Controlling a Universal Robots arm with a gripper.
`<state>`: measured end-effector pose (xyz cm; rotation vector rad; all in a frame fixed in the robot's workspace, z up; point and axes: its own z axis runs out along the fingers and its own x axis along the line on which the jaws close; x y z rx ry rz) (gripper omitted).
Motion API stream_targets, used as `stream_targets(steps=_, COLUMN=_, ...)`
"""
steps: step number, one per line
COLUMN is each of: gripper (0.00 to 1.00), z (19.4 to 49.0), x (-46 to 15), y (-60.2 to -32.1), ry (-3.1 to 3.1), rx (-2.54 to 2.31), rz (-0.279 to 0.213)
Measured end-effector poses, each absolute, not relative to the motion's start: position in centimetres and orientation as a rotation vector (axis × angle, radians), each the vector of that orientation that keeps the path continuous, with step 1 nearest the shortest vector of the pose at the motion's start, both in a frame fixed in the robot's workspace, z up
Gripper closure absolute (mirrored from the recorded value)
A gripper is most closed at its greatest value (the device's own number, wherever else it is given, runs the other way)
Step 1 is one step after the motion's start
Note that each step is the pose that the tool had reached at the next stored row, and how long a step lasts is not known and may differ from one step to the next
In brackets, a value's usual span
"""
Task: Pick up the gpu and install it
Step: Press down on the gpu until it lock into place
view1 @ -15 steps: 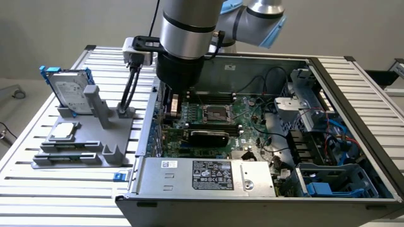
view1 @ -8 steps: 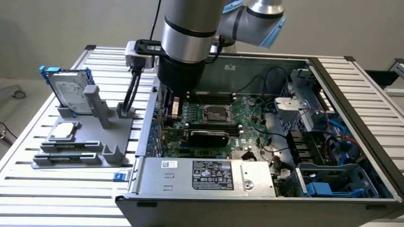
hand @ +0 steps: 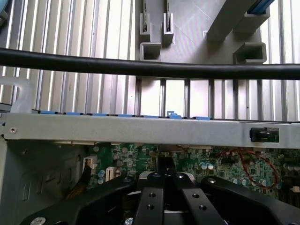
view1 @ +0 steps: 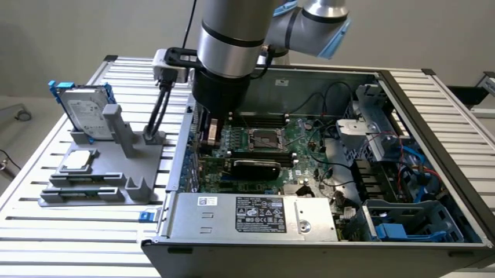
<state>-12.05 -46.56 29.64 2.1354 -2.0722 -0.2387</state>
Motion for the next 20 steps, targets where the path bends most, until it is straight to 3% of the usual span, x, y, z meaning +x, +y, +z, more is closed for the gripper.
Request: stream_targets(steps=20, gripper=0.89, z=29.65, x=-12.05, y=-46.29, ry=-2.086, rx=2.104, rz=-0.26)
